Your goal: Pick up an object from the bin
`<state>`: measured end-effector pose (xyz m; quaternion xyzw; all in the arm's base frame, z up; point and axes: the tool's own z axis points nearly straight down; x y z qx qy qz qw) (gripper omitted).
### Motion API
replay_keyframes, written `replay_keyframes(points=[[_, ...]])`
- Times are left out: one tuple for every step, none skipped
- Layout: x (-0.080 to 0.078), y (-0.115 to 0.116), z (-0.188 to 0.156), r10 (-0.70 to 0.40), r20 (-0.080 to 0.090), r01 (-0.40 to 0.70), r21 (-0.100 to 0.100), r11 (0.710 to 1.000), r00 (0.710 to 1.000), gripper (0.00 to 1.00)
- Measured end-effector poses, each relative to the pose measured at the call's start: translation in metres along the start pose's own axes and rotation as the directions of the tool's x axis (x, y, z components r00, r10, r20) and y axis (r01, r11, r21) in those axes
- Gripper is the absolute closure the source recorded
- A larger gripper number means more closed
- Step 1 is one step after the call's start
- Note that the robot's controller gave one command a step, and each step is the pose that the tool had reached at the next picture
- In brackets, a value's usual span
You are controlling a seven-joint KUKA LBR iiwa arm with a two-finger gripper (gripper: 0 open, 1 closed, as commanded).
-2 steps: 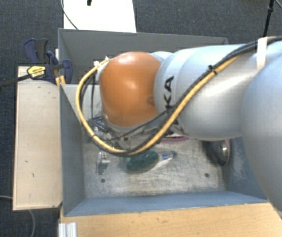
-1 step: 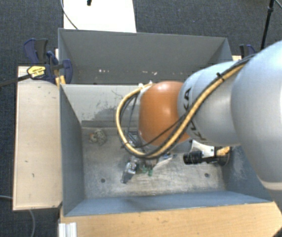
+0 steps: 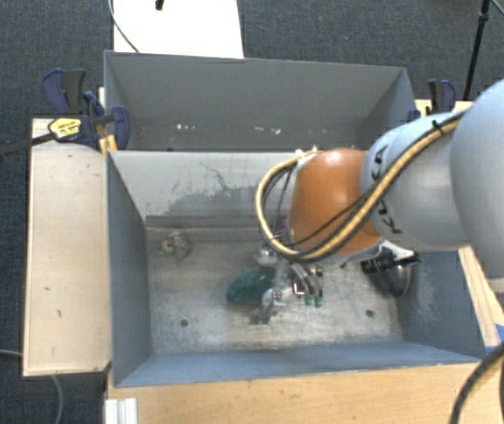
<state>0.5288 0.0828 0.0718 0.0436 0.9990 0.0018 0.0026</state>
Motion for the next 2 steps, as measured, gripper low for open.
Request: replay_keyframes(points=[[-0.002, 0.001, -0.003, 0.004, 0.006, -0.004, 0.0, 1.0, 1.0, 1.0], [-0.016, 0.002, -0.156, -0.035, 0.006, 0.035, 0.002, 0.999, 0.999, 1.0]])
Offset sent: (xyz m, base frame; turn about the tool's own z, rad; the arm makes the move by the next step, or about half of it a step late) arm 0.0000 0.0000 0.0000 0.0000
